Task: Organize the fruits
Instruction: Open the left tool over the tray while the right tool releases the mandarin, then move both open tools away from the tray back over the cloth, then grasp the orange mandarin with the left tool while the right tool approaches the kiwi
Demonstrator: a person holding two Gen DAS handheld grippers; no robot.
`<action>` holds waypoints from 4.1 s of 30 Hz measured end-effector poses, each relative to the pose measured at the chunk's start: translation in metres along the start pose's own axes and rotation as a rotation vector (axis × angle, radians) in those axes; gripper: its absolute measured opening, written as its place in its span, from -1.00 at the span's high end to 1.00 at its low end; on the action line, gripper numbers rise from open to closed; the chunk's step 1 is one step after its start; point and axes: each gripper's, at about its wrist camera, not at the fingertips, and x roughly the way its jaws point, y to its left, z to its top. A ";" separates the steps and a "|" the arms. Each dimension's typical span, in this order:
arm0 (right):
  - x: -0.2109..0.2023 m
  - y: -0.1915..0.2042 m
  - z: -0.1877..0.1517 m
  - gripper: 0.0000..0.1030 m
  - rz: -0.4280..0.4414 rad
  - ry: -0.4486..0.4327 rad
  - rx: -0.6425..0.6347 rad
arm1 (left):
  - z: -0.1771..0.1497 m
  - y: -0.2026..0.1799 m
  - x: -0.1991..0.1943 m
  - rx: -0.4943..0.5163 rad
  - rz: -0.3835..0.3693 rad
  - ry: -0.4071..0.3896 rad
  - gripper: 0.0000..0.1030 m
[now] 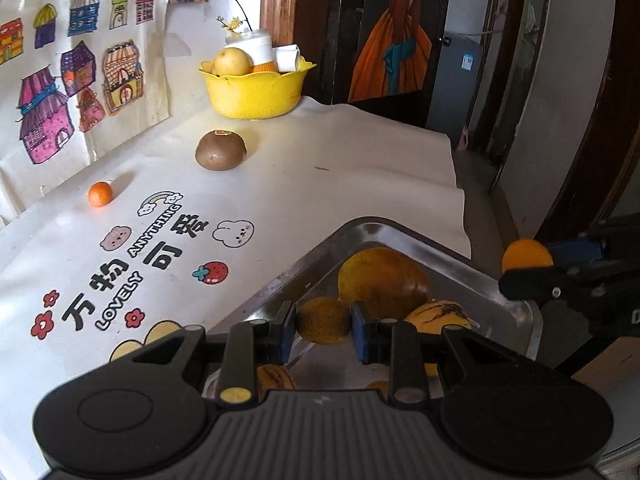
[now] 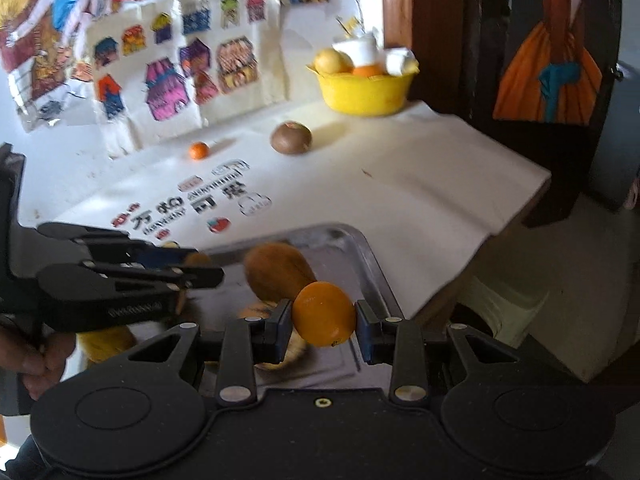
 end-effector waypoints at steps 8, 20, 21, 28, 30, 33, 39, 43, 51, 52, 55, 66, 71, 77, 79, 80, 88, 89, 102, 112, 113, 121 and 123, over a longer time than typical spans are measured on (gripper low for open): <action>0.025 -0.010 -0.011 0.32 0.010 0.054 0.024 | 0.001 -0.005 0.019 0.018 0.012 0.039 0.38; 0.038 -0.013 -0.014 0.31 0.016 0.084 0.034 | -0.003 -0.004 0.031 0.022 0.019 0.074 0.38; 0.039 -0.013 -0.015 0.31 0.017 0.089 0.035 | -0.003 -0.004 0.032 0.023 0.018 0.075 0.38; 0.042 -0.009 -0.019 0.31 0.015 0.109 0.030 | -0.005 -0.005 0.033 0.030 0.024 0.077 0.37; 0.042 -0.009 -0.019 0.30 0.013 0.111 0.031 | -0.005 -0.005 0.033 0.036 0.026 0.077 0.37; 0.042 -0.008 -0.021 0.28 0.010 0.114 0.028 | -0.005 -0.006 0.033 0.042 0.036 0.078 0.36; 0.039 -0.008 -0.021 0.24 0.010 0.108 0.024 | -0.004 -0.005 0.034 0.038 0.036 0.079 0.29; 0.035 -0.007 -0.020 0.22 0.005 0.099 0.020 | -0.004 -0.004 0.032 0.033 0.035 0.074 -0.11; 0.027 -0.004 -0.018 0.18 0.001 0.087 0.013 | -0.004 -0.001 0.030 0.015 0.035 0.067 -0.47; 0.027 -0.004 -0.017 0.16 0.000 0.085 0.011 | -0.004 -0.001 0.029 0.012 0.035 0.064 -0.52; 0.024 -0.002 -0.016 0.10 -0.002 0.079 0.007 | -0.003 0.001 0.026 0.004 0.035 0.054 -0.62; 0.015 0.006 -0.013 -0.15 -0.014 0.067 -0.015 | 0.000 0.015 0.015 -0.048 0.042 0.040 -0.80; 0.006 0.012 -0.008 -0.32 -0.012 0.047 -0.025 | 0.004 0.024 0.006 -0.085 0.041 0.010 -0.91; -0.010 0.022 0.002 -0.72 0.004 -0.004 -0.034 | 0.012 0.035 -0.009 -0.120 0.057 -0.027 -0.97; -0.014 0.026 0.007 -0.88 0.017 -0.020 -0.034 | 0.015 0.041 -0.014 -0.128 0.067 -0.033 -0.98; -0.015 0.029 0.009 -0.91 0.022 -0.025 -0.034 | 0.016 0.044 -0.016 -0.134 0.074 -0.037 -0.99; -0.018 0.049 0.025 -0.98 0.084 -0.047 -0.024 | 0.022 0.074 -0.039 -0.191 0.120 -0.068 -0.99; -0.019 0.052 0.026 -0.98 0.086 -0.051 -0.029 | 0.023 0.077 -0.042 -0.195 0.127 -0.074 -0.99; -0.033 0.086 0.064 -0.99 0.118 -0.115 -0.105 | 0.031 0.107 -0.070 -0.233 0.182 -0.129 -0.99; -0.037 0.098 0.090 -0.99 0.135 -0.155 -0.145 | 0.046 0.124 -0.084 -0.241 0.215 -0.176 -0.99; -0.036 0.099 0.093 -0.99 0.138 -0.158 -0.149 | 0.047 0.125 -0.084 -0.244 0.218 -0.177 -0.99; -0.025 0.095 0.115 -0.99 0.145 -0.167 -0.162 | 0.054 0.137 -0.069 -0.251 0.231 -0.163 -0.99; -0.019 0.094 0.120 -0.99 0.147 -0.164 -0.168 | 0.056 0.140 -0.064 -0.250 0.233 -0.156 -0.99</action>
